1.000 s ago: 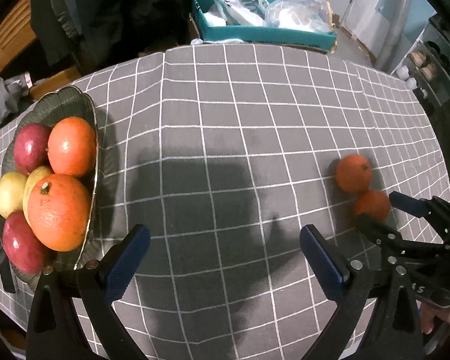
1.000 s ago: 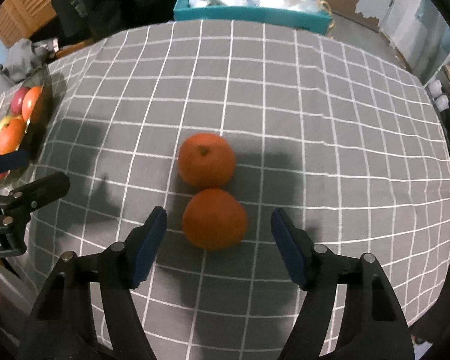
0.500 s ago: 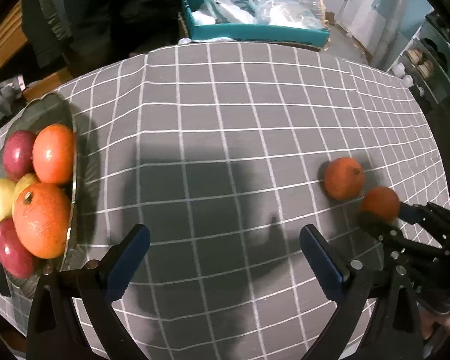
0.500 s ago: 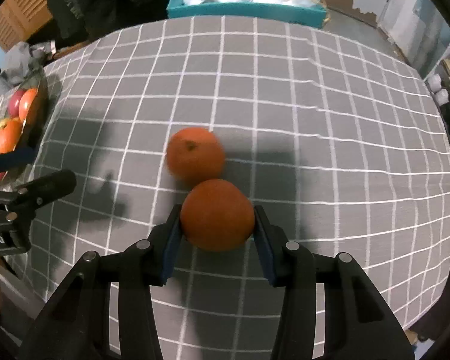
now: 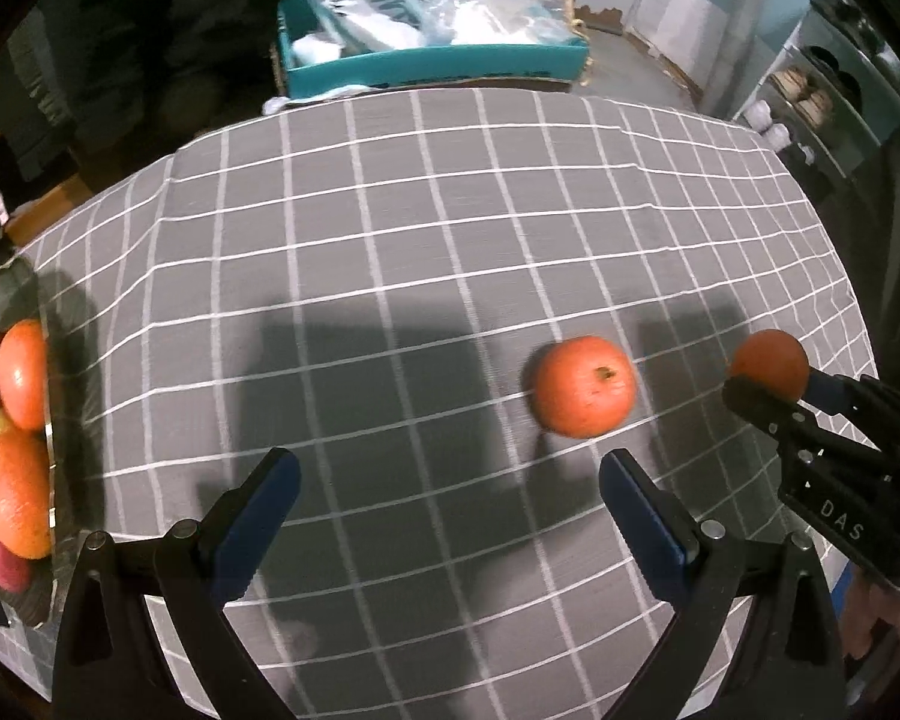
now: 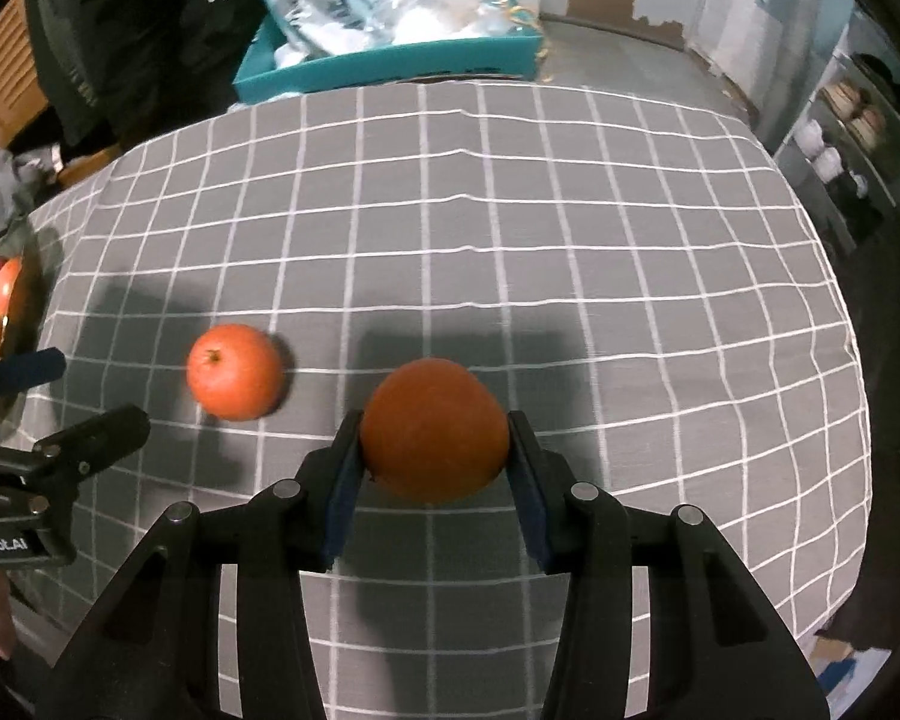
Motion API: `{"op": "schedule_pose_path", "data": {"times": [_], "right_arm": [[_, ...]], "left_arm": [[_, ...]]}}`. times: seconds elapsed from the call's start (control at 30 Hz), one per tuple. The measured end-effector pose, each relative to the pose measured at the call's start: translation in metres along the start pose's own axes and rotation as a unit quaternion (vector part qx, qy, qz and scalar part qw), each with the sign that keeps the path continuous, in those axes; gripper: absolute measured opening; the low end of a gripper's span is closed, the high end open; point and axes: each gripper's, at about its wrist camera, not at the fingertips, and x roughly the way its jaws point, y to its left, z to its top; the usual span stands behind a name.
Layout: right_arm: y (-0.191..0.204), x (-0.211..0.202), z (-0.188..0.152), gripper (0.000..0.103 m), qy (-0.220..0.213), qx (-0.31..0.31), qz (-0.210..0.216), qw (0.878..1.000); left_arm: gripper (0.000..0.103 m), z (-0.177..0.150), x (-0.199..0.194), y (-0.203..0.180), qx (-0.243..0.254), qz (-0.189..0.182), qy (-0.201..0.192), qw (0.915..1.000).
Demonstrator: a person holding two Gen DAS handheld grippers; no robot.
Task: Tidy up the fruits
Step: 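Close the left tool on the second small orange, then lift both small oranges with both tools and carry them toward the green bowl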
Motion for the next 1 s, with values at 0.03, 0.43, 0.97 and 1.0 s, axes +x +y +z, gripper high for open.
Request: {"op": "schedule_pose_path", "data": {"times": [0.03,0.43,0.97,1.0], "right_arm": [[-0.002,0.0,0.0,0.045,-0.001,0.002,-0.002,1.0],[-0.036,0.003,0.003,0.045,-0.003,0.043,0.0,0.999],[-0.031,0.003,0.014,0.045,-0.014,0.042,-0.001,0.999],[-0.029,0.001,0.015,0.045,-0.016,0.039,-0.003,0.999]], "left_arm": [[0.101,0.001,0.002,-0.003,0.001,-0.003,0.001,1.0],[0.1,0.02,0.034,-0.03,0.002,-0.029,0.014,0.9995],[0.045,0.017,0.037,-0.049,0.034,-0.051,0.009,0.9981],[0.045,0.017,0.036,-0.048,0.033,-0.05,0.008,0.9982]]}}
